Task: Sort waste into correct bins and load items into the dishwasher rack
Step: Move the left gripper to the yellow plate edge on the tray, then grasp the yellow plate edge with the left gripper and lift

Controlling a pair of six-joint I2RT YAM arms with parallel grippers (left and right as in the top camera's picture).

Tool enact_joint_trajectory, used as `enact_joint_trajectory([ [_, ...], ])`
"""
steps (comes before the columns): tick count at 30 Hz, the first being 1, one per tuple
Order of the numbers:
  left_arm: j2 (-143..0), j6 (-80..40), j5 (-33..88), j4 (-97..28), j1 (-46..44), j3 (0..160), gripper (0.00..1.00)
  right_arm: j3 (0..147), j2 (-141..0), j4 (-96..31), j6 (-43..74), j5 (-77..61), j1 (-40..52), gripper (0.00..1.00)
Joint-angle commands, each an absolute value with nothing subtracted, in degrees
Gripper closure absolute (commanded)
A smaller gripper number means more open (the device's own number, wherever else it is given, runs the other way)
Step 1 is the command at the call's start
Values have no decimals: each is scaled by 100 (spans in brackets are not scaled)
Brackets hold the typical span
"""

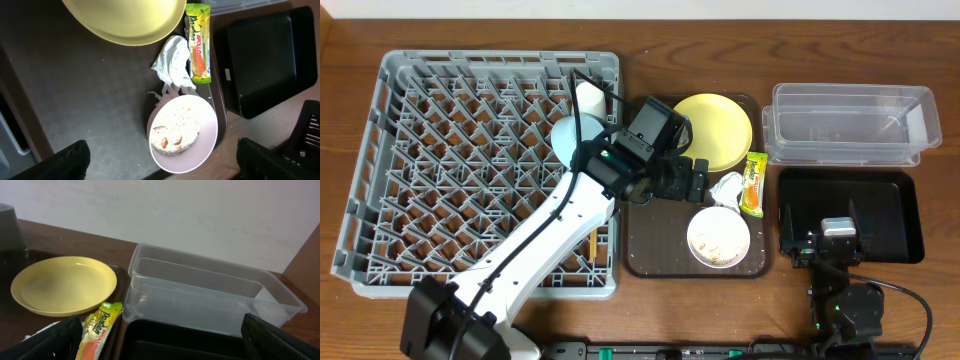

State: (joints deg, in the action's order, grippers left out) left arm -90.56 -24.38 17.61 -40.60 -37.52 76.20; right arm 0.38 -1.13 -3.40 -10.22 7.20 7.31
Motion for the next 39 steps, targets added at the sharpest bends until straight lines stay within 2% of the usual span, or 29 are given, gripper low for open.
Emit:
enact_joint_trajectory([
  [1, -9024, -2447, 1592, -3977, -3736, 7747, 5, 32, -139, -362, -1079, 703, 705, 1],
  [3, -9024, -2447, 1579, -3844, -3732, 7747, 5, 32, -139, -362, -1079, 703, 705, 1],
  [4, -9024, -2456, 1579, -3756, -3732, 7749, 14, 32, -139, -362, -1079, 703, 705, 1],
  [7, -9024, -2613, 1435, -3441, -3732, 7817, 29, 32, -141, -362, -1079, 703, 705, 1],
  [14, -9078, -2727, 139, -3680, -3680, 8687, 47, 32, -141, -362, -1079, 703, 705, 1],
  [23, -10097, -2333, -294, -3203, -3343, 9013, 50, 32, -141, -362, -1079, 703, 705, 1],
  [39, -12300, -2250, -613, -1481, -3343, 9013, 49, 32, -141, -362, -1079, 703, 705, 1],
])
